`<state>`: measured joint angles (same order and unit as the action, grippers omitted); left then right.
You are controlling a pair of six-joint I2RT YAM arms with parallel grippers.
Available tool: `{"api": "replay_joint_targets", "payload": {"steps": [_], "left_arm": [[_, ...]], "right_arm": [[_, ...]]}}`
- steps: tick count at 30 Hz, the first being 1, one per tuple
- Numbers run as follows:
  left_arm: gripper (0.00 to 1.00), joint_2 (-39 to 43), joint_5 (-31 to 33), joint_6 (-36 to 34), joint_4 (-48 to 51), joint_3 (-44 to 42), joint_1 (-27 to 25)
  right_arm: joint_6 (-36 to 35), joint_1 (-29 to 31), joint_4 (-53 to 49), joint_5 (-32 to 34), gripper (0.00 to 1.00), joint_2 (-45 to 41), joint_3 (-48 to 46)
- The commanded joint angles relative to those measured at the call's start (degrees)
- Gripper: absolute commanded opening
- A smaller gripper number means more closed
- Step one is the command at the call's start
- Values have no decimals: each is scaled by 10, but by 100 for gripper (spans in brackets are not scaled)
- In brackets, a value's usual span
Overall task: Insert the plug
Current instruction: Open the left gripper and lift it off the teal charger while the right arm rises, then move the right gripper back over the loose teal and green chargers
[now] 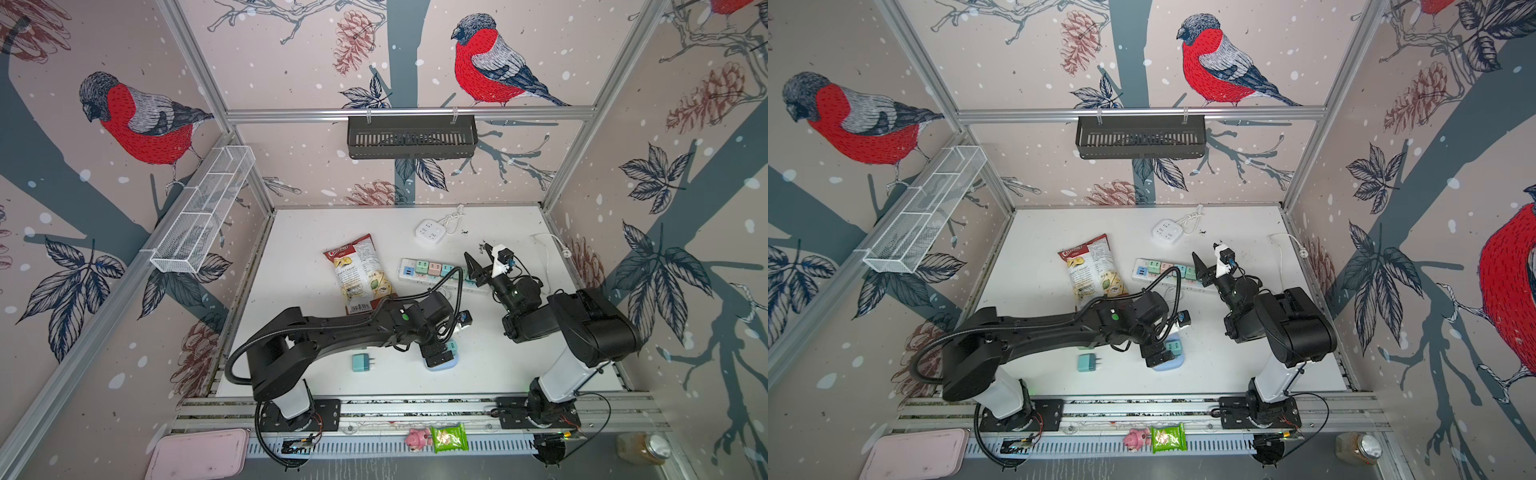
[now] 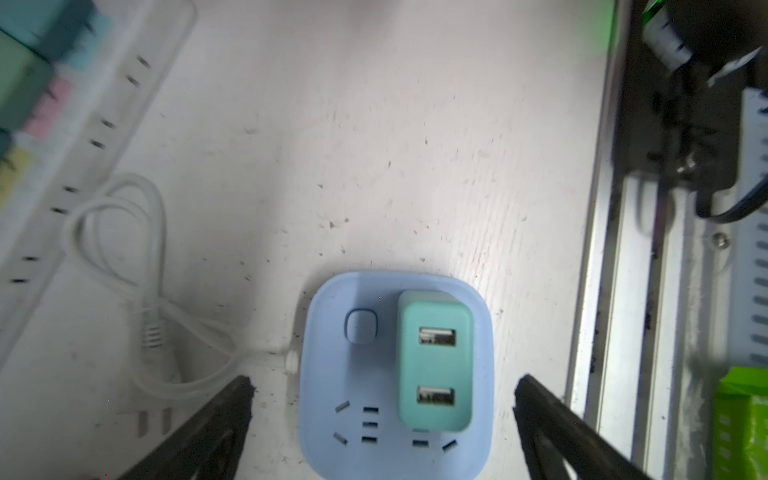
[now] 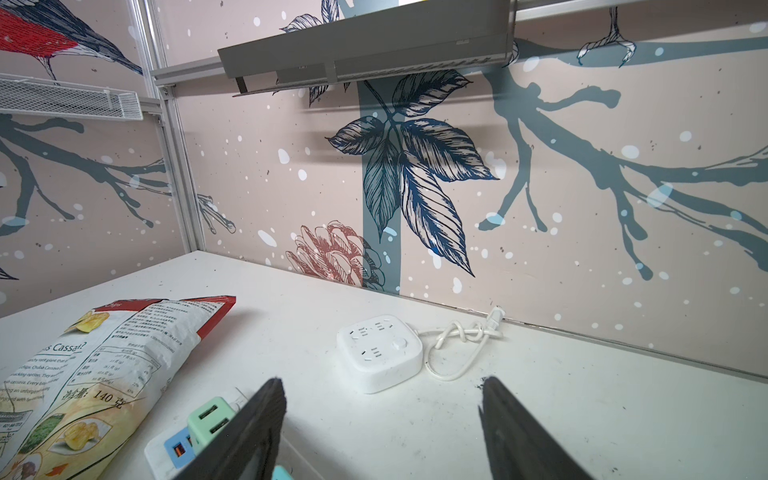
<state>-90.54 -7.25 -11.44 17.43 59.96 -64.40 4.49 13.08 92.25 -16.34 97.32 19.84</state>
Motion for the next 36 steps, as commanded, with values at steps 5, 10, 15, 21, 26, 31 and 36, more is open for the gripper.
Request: {"api": "replay_joint_targets", "payload": {"steps": [5,10,15,21,26,31,36], "left_arm": [[98,190,113,43,-129,-135,7],[98,353,277,150,-209,-272,69],[98,536,319,212,-274,-416,183],[98,681,414,249,-256,-498,242],[98,735,468,274,-229,-511,241],[98,761,499,305,-208,-517,241],[98,748,503,318,-200,-511,241]], "right_arm": [[33,-1,145,5,77,-5,1],[111,0,50,27,91,-52,17],[166,23,-283,4,100,-160,104],[142,151,-527,167,100,-306,137],[285,236,-707,343,100,-379,177],[391,268,-732,353,100,-439,131],[359,364,-767,426,100,-509,108]]}}
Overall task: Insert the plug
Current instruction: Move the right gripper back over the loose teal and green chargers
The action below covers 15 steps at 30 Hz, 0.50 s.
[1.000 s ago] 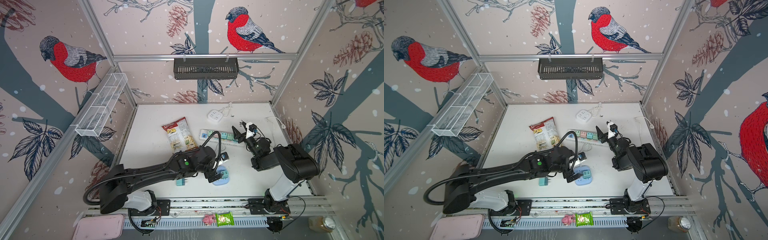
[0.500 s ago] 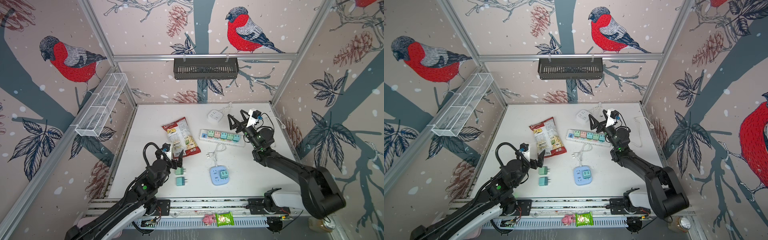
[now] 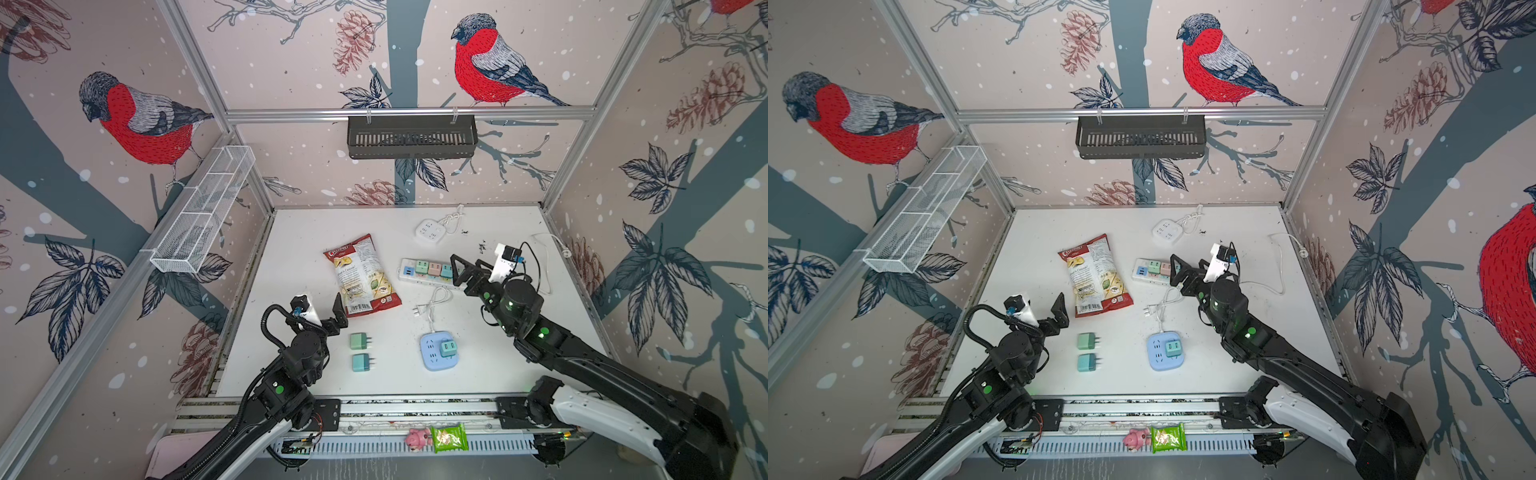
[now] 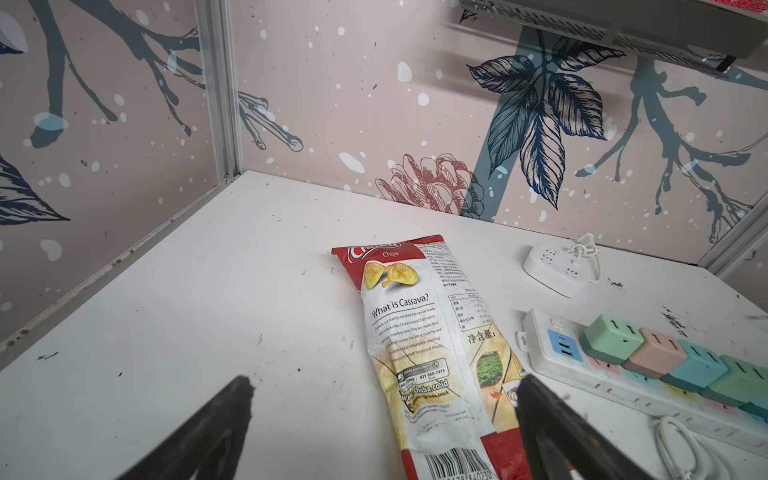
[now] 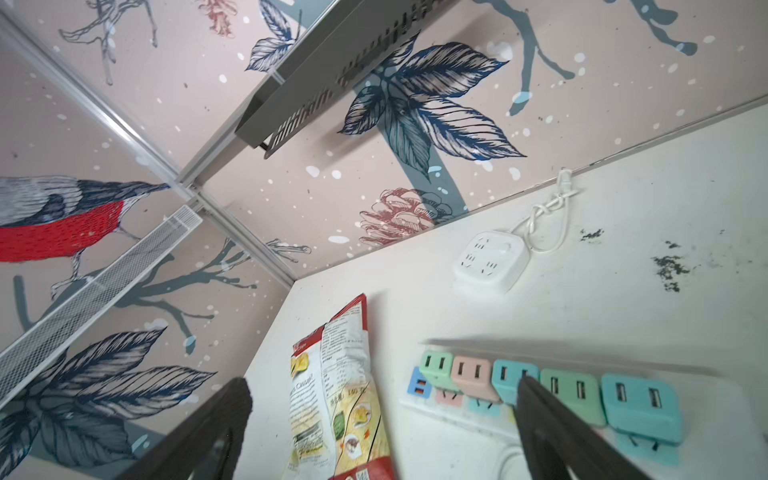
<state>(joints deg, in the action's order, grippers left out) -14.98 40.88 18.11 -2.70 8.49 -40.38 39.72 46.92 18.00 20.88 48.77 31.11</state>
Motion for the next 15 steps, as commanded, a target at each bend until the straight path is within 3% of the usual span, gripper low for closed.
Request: {"api": "replay_joint_targets", "payload": {"steps": [1,3,6,8,11,15], "left_arm": [[98,-14,22,24,1,5,1],[98,-24,23,35,9,12,2],[98,-26,19,56,39,27,1],[98,-18,23,55,40,24,1],[98,-1,22,36,28,11,1],[98,24,22,23,22,1,1]], "right_arm": [[-12,36,-28,35,100,-37,-9],[-38,45,-9,-25,100,-57,-36],[-83,48,25,-167,100,-73,-75],[-90,67,41,-214,100,-71,-91],[-119,126,44,-202,100,-59,-97],[-178,248,73,-83,97,-42,-113]]}}
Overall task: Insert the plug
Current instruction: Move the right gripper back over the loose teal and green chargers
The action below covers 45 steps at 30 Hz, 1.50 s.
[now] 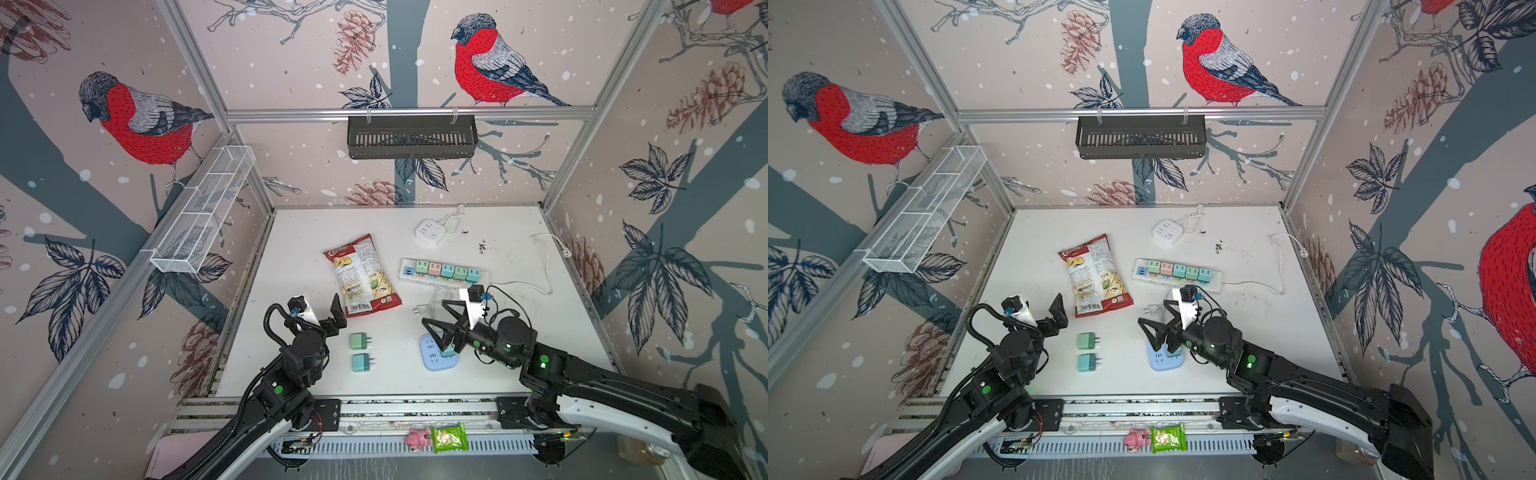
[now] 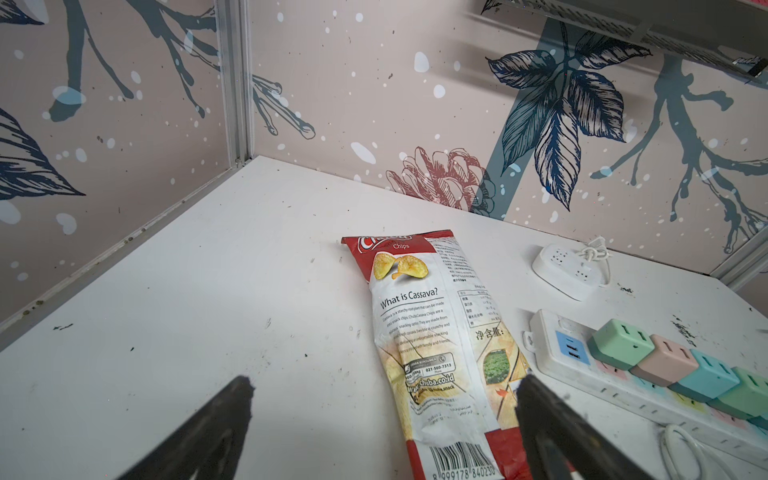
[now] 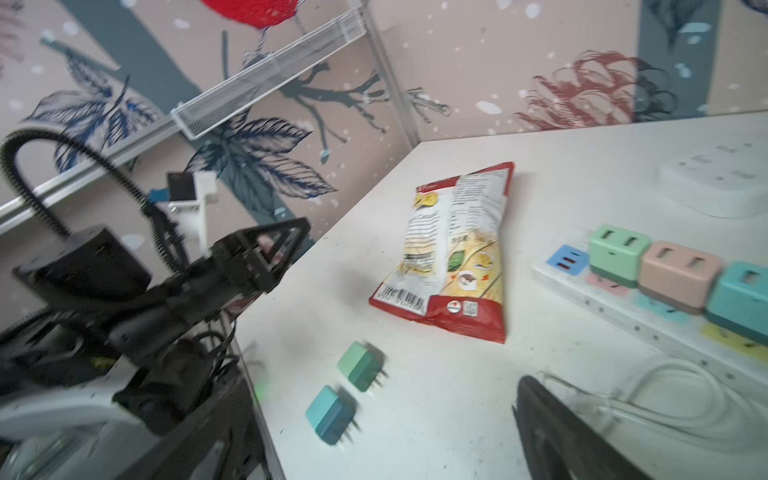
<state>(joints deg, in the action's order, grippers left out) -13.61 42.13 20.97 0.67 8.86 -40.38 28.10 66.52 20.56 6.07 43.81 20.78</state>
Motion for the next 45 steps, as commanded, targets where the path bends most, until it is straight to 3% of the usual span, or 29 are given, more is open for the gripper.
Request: {"api": "replay_joint_targets", "payload": {"steps": [1,4,9,14,19,22,29,34,45], "left_arm": [[98,15,9,-5,-9,-5,1],[98,23,9,-5,-7,-7,1],[98,14,7,-7,-11,-5,1],[98,12,6,-7,-11,-4,1],[98,17,-4,3,-10,-8,1],[98,17,-10,7,-9,-10,1],[99,39,6,26,10,-13,1],[98,55,5,38,22,-17,1],[98,50,4,45,27,-14,1]], "right_arm": [[-85,92,68,97,97,12,-18],[-121,156,93,136,97,36,-21],[-128,159,66,67,93,106,14],[-152,161,111,2,88,185,18],[-173,165,128,-10,85,264,43],[-177,159,131,-10,84,320,67],[-197,131,135,-82,80,447,135],[-196,111,126,-121,71,539,192],[-190,82,79,-173,68,637,266]]}}
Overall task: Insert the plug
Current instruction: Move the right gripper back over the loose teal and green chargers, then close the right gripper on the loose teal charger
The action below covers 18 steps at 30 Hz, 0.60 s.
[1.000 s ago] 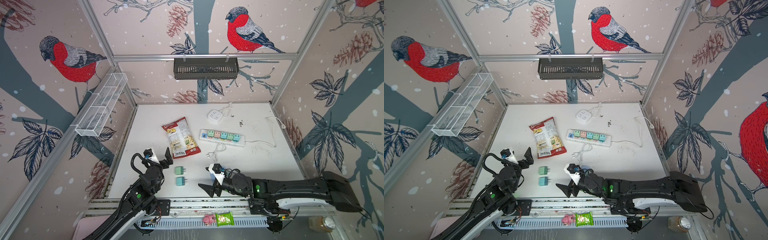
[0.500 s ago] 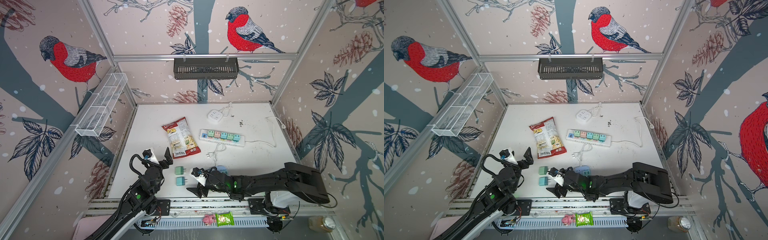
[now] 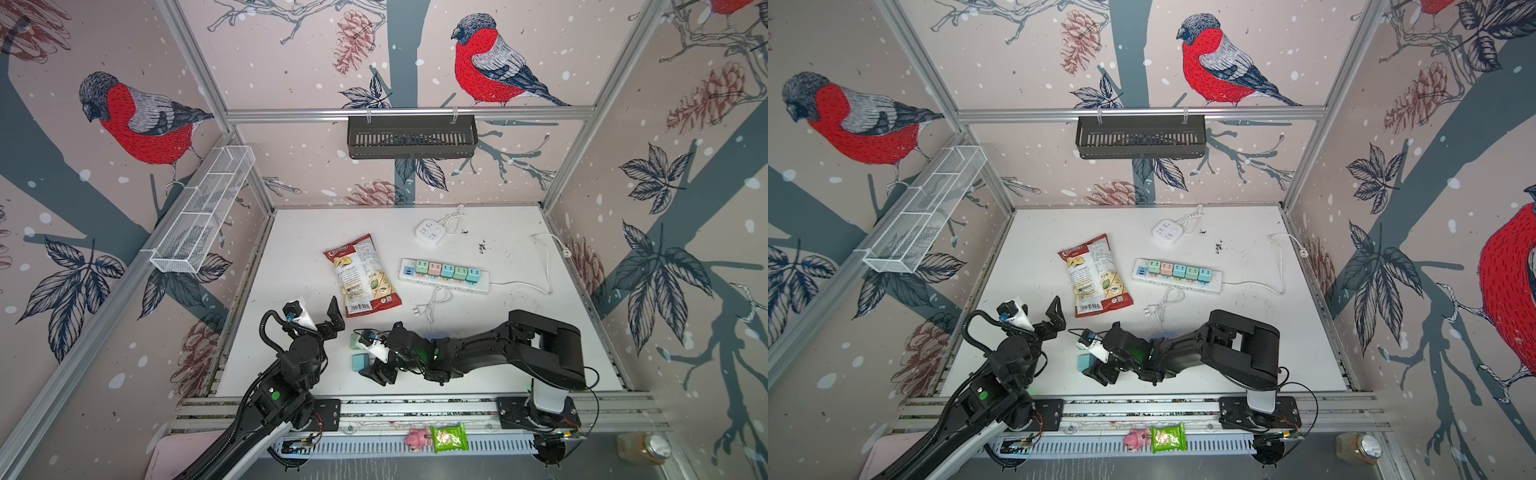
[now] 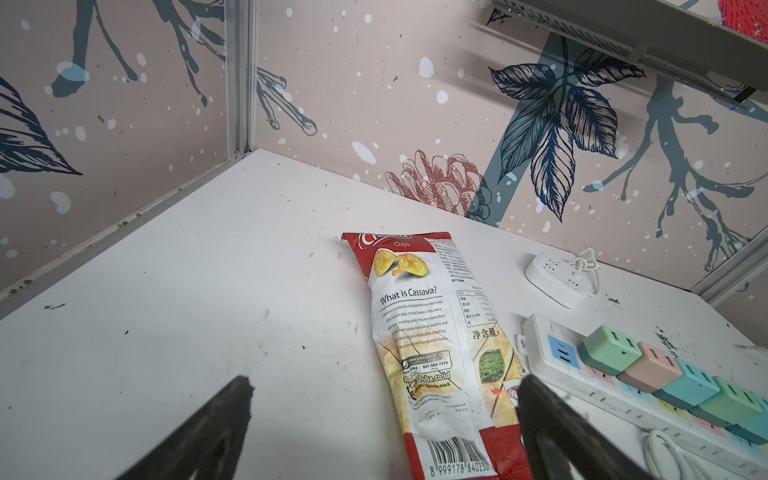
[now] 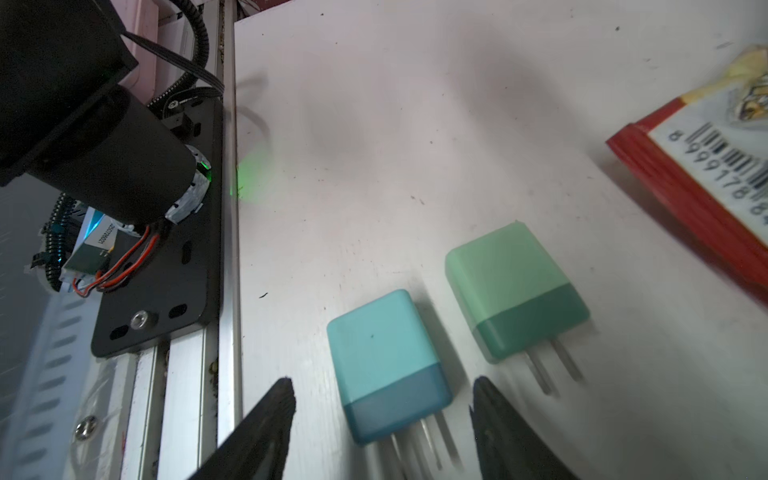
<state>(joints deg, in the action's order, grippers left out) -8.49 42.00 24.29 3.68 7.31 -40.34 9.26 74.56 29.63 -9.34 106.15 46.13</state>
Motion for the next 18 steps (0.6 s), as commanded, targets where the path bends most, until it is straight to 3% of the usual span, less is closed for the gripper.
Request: {"api": "replay_joint_targets", "payload": {"steps": [1,8,18], "left_arm": [[98,-2,4,12,-4,2,1],[98,-9,3,12,-8,2,1],[98,-25,-1,10,-15,3,1]], "right_arm": [[-5,2,-17,-17,68,23,19],[-5,4,-22,-9,65,47,34],[-11,13,-5,33,52,44,12]]}}
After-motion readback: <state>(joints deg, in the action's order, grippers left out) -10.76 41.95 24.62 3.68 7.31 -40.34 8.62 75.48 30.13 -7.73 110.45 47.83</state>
